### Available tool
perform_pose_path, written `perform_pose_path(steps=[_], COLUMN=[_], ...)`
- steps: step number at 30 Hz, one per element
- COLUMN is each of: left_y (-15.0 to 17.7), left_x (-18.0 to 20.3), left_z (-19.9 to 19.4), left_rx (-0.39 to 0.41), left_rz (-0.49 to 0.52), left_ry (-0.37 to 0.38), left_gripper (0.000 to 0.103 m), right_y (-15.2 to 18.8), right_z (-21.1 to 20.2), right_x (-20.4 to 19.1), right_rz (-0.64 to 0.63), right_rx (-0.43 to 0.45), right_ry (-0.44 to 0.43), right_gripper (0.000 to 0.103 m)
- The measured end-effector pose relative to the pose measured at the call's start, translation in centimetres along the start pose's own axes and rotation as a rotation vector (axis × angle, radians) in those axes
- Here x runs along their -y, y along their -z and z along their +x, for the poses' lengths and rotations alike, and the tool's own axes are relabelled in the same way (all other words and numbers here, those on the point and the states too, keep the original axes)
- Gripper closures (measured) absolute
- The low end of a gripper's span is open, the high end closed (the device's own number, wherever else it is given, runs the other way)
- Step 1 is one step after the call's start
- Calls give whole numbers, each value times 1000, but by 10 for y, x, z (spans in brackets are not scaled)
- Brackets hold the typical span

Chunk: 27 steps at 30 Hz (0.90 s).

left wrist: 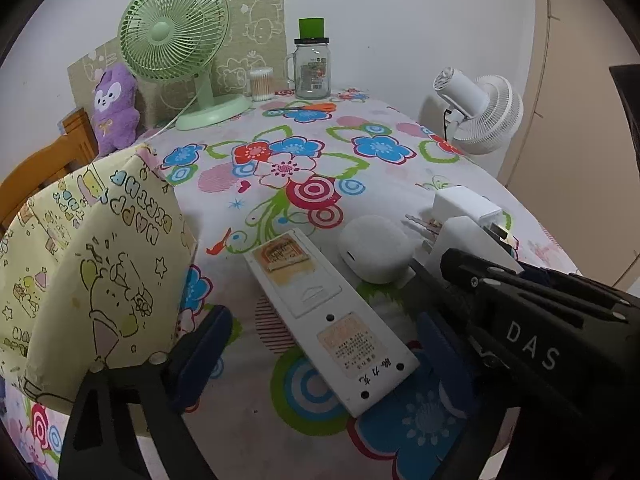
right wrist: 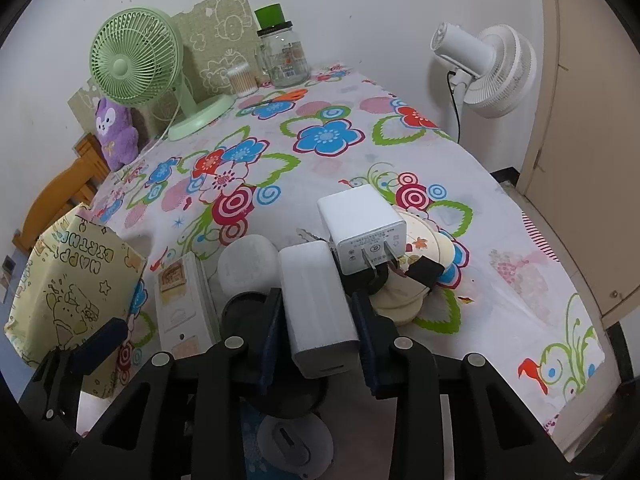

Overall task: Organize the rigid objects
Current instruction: 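Grasp the white power strip with the left tool while the right tool grasps the white power bank, then carry the power strip in the left tool while the right tool carries the power bank over the yellow box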

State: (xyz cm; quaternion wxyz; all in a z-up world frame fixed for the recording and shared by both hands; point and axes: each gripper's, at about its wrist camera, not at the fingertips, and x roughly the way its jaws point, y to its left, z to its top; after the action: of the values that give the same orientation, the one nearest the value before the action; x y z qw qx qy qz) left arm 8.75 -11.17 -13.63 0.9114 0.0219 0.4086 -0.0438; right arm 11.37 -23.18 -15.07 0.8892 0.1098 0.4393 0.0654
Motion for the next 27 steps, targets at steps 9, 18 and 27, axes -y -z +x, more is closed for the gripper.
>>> perform_pose_path(steps=[9,18,27], left_y=[-1,-9,-8], left_x=[-4,-6,-8], left_z=[18,30,24], left_rx=[-80,-97,-85], left_rz=[-50,-51,-29], left_ry=[78,16,18], left_gripper=[32,54,58], right_y=[6,4,5], right_z=[-8,-7,-9], right_x=[-2,-4,-9], right_rz=[-9,-31,-31], right_rx=[6,7,13], right_ry=[27,43,56], right_gripper=[69,69,71])
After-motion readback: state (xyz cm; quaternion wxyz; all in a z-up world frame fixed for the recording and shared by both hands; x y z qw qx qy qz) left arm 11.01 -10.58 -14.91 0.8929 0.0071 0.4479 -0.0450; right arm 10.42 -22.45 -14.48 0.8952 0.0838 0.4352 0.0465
